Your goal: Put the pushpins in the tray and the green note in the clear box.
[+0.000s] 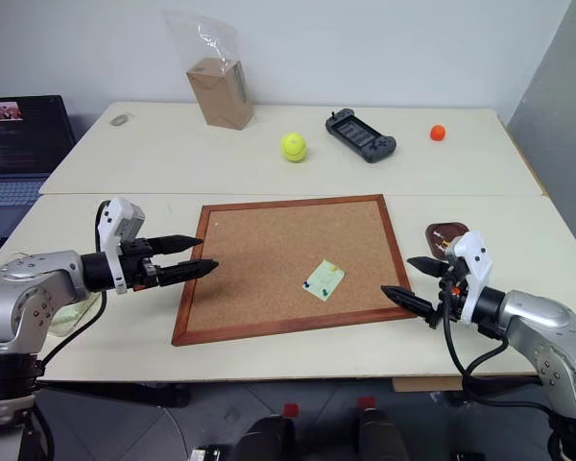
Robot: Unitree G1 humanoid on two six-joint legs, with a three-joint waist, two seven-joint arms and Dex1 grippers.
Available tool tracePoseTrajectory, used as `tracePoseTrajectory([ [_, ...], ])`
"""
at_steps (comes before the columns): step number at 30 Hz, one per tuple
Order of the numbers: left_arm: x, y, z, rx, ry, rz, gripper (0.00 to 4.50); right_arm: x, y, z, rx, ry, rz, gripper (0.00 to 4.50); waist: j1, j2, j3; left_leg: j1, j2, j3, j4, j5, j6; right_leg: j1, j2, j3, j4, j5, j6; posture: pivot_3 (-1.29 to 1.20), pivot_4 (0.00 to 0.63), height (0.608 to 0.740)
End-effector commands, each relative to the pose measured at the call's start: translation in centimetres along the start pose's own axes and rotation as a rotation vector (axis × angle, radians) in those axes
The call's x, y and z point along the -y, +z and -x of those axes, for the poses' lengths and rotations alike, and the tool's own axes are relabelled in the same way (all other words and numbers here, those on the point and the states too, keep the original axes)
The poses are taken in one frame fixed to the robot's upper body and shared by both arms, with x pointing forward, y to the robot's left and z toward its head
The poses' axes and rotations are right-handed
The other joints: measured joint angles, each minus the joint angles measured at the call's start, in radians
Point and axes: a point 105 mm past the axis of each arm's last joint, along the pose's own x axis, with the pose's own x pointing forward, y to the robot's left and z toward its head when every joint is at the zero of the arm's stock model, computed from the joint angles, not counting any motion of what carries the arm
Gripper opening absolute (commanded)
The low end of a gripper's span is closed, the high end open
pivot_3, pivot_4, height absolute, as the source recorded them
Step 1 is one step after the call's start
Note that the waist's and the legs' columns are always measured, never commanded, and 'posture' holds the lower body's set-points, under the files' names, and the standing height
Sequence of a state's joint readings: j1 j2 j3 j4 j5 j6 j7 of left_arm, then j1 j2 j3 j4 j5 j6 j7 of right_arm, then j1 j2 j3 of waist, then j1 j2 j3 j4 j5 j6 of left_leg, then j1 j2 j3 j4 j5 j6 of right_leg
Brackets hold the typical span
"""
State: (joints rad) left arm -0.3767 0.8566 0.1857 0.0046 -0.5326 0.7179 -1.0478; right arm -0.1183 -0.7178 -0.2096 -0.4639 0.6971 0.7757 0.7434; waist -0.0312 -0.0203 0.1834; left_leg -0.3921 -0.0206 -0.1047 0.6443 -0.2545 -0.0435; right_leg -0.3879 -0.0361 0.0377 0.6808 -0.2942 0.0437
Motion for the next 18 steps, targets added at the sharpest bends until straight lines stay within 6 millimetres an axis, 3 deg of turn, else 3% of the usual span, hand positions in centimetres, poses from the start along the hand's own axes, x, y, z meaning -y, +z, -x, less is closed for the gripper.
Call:
tracePoseTrajectory([
  [1, -0.3, 1.0, 0.6, 0.021, 0.028, -0.051, 4.36, -0.6, 1.2, -0.3, 0.039, 0.032, 0.035, 4.50, -0.001, 0.000, 0.000, 0.000, 0.000, 0.000, 0.000, 0.000, 0.000, 0.000, 0.000, 0.000, 0.000, 0.000, 0.000, 0.00, 0.150, 0.740],
  [9, -0.5, 1.5, 0.5, 0.034, 0.017, -0.029, 4.36, -0.9, 1.4, -1.0, 0.044, 0.048, 0.046, 4.50, 0.000, 0.000, 0.000, 0.000, 0.000, 0.000, 0.000, 0.000, 0.000, 0.000, 0.000, 0.000, 0.000, 0.000, 0.000, 0.00, 0.150, 0.740],
  [15, 0.8, 1.3, 0.0, 0.033, -0.038, -0.028, 4.36, -1.6, 0.9, -1.0, 0.030, 0.082, 0.036, 4.50, 0.000, 0.000, 0.000, 0.000, 0.000, -0.001, 0.000, 0.000, 0.000, 0.000, 0.000, 0.000, 0.000, 0.000, 0.000, 0.00, 0.150, 0.740],
  [18, 2.3, 1.2, 0.1, 0.022, -0.118, 0.017, 4.36, -2.1, 1.0, -0.7, 0.033, 0.093, 0.029, 4.50, -0.001, 0.000, 0.000, 0.000, 0.000, 0.000, 0.000, 0.000, 0.000, 0.000, 0.000, 0.000, 0.000, 0.000, 0.000, 0.00, 0.150, 0.740],
])
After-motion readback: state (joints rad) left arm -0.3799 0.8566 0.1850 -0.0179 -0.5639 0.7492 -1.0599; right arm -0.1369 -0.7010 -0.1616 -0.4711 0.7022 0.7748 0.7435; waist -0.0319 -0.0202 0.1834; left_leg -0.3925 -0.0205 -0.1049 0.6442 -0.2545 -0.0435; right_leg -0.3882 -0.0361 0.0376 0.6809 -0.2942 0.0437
